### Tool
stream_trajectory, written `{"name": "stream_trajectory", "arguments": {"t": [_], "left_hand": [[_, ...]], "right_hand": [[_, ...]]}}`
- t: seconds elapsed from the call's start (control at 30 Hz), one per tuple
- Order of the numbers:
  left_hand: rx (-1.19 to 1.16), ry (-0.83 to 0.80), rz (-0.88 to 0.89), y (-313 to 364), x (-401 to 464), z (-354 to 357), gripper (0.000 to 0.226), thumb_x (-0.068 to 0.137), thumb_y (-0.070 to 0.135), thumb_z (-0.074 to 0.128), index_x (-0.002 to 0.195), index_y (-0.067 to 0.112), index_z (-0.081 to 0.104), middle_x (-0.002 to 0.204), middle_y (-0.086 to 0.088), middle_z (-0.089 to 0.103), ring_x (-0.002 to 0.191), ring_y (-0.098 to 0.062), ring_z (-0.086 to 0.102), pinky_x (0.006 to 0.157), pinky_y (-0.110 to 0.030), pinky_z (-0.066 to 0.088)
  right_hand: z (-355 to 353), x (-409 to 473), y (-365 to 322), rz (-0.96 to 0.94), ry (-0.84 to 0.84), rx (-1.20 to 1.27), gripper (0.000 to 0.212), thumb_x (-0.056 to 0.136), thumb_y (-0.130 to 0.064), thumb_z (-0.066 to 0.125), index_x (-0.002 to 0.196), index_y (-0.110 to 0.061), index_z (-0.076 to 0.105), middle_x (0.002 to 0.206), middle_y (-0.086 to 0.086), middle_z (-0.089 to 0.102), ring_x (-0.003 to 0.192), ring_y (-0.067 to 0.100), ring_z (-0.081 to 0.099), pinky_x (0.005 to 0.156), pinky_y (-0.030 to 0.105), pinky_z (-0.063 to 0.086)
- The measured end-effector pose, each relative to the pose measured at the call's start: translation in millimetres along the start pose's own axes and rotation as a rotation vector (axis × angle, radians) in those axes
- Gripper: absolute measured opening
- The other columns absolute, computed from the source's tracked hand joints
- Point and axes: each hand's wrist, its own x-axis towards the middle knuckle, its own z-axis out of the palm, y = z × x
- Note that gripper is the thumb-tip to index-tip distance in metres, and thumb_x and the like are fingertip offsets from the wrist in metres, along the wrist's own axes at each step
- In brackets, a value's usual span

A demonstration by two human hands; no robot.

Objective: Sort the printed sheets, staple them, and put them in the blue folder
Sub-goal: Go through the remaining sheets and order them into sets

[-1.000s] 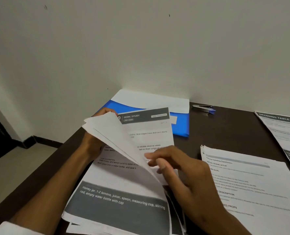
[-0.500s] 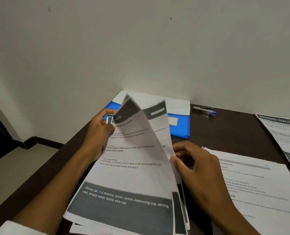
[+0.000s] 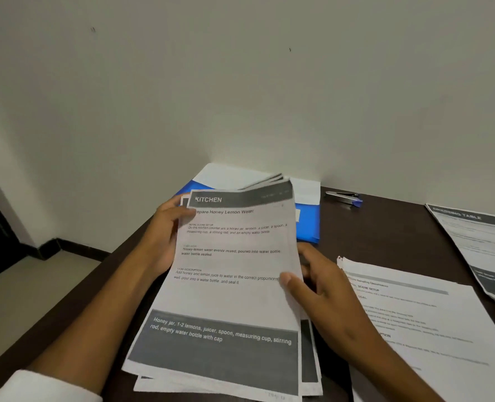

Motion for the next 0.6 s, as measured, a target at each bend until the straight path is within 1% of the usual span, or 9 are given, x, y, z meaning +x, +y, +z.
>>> {"name": "stream_trajectory", "arguments": {"t": [0.07,0.13,0.17,0.23,0.27,0.33,0.4,0.5,0.6], "left_hand": [[-0.141,-0.081,-0.023,8.9,-10.7,0.2,0.037,0.099,0.005,0.05,0.133,0.003,0.065,0.132,-0.025,0.068,0.102,-0.033,0.072,0.088,-0.043,0.061],[-0.227,-0.139,-0.03,21.3,-26.4,1.3,0.039,0.1,0.012,0.051,0.135,0.002,0.064,0.136,-0.024,0.067,0.11,-0.033,0.072,0.092,-0.043,0.062],[-0.213,-0.175,-0.012,29.8,-36.9,4.7,0.04,0.101,0.014,0.049,0.137,0.003,0.063,0.135,-0.022,0.068,0.112,-0.032,0.072,0.091,-0.042,0.063],[-0.051,-0.242,0.037,40.2,-56.9,10.0,0.04,0.104,0.015,0.046,0.139,0.009,0.064,0.134,-0.018,0.07,0.113,-0.031,0.071,0.092,-0.04,0.062],[0.058,-0.25,0.068,45.4,-68.6,14.5,0.039,0.105,0.016,0.046,0.139,0.011,0.065,0.134,-0.016,0.071,0.115,-0.034,0.071,0.097,-0.043,0.058],[0.197,-0.215,0.122,52.8,-90.6,24.1,0.036,0.106,0.015,0.046,0.137,0.011,0.064,0.131,-0.015,0.073,0.12,-0.041,0.069,0.106,-0.055,0.049],[0.244,-0.143,0.171,54.2,-110.3,36.9,0.032,0.107,0.013,0.048,0.134,0.012,0.065,0.126,-0.009,0.076,0.117,-0.035,0.071,0.106,-0.057,0.05],[0.302,-0.018,0.25,48.6,-135.6,55.1,0.03,0.108,0.011,0.048,0.128,0.021,0.067,0.118,0.005,0.079,0.109,-0.016,0.075,0.094,-0.039,0.058],[0.301,0.074,0.311,35.7,-142.0,61.7,0.032,0.108,0.007,0.047,0.126,0.024,0.067,0.113,0.013,0.079,0.105,-0.004,0.074,0.08,-0.017,0.058]], "right_hand": [[-0.8,-0.2,1.7,-0.01,0.056,0.001,0.029,0.107,-0.015,0.057,0.131,-0.03,0.062,0.125,-0.017,0.073,0.113,0.007,0.072,0.091,0.033,0.063],[-2.8,0.9,-0.9,0.007,0.143,0.04,0.019,0.108,-0.018,0.056,0.124,-0.025,0.063,0.121,-0.01,0.074,0.108,0.013,0.074,0.088,0.04,0.064],[-7.9,0.9,-6.3,0.008,0.179,0.064,0.016,0.108,-0.021,0.055,0.121,-0.025,0.062,0.12,-0.008,0.074,0.106,0.014,0.075,0.086,0.041,0.065],[-14.6,2.8,-15.1,-0.015,0.248,0.117,0.013,0.108,-0.023,0.053,0.119,-0.024,0.06,0.118,-0.005,0.074,0.104,0.016,0.075,0.083,0.04,0.066],[-19.9,2.0,-22.3,-0.049,0.29,0.132,0.014,0.108,-0.025,0.051,0.12,-0.023,0.059,0.118,-0.006,0.074,0.105,0.017,0.075,0.083,0.039,0.066],[-25.2,-3.7,-37.7,-0.112,0.368,0.154,0.018,0.108,-0.03,0.048,0.122,-0.023,0.057,0.119,-0.012,0.073,0.11,0.014,0.073,0.084,0.034,0.065],[-22.4,-12.4,-49.0,-0.146,0.396,0.197,0.022,0.107,-0.034,0.044,0.123,-0.023,0.054,0.117,-0.019,0.072,0.11,0.008,0.072,0.083,0.026,0.063],[-11.0,-29.1,-56.1,-0.151,0.339,0.2,0.023,0.107,-0.035,0.041,0.127,-0.026,0.049,0.117,-0.025,0.069,0.109,0.001,0.07,0.081,0.019,0.061],[-5.6,-39.9,-57.0,-0.133,0.313,0.185,0.023,0.108,-0.035,0.042,0.127,-0.025,0.049,0.118,-0.027,0.069,0.111,-0.003,0.067,0.082,0.015,0.058]]}}
